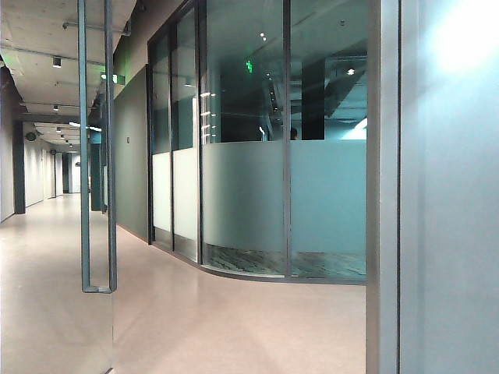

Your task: Raise the arm to find the leftmost switch on the wall and turn on the lights.

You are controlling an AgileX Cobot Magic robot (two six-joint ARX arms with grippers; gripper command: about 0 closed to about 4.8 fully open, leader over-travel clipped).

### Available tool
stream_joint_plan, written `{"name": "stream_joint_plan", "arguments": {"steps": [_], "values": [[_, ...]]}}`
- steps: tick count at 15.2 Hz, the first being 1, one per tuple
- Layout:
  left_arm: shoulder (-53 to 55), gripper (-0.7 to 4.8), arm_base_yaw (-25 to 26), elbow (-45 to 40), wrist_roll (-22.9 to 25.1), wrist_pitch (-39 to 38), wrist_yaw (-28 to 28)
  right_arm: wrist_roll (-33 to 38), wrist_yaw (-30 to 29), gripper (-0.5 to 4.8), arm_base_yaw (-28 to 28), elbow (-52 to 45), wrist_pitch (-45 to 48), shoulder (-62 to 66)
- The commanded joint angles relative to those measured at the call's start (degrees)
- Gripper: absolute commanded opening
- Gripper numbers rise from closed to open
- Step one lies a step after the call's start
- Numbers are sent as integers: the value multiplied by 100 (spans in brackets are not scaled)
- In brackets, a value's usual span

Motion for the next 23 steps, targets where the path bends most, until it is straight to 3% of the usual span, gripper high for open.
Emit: {"name": "stream_joint_plan", "arguments": {"steps": [1, 10, 14, 15, 18, 21, 23], "values": [[-4, -5, 13, 2, -9, 52, 26, -20, 7, -1, 2, 15, 59, 0], [-4, -5, 13, 2, -9, 52, 26, -22, 7, -1, 2, 15, 52, 0], [-4, -5, 13, 2, -11, 52, 26, -195, 26, -1, 0, 13, -564, -48], [-4, -5, 13, 2, -11, 52, 28, -326, 28, -1, -122, -92, -970, -240], [-4, -5, 13, 2, -11, 50, 28, -286, 37, -1, -708, -863, -999, -881], [-4, -5, 13, 2, -9, 50, 26, -101, 0, -1, -935, -1735, -540, -1163], [-4, -5, 13, 2, -9, 48, 26, 7, 0, -1, -916, -2623, 640, -1187]]}}
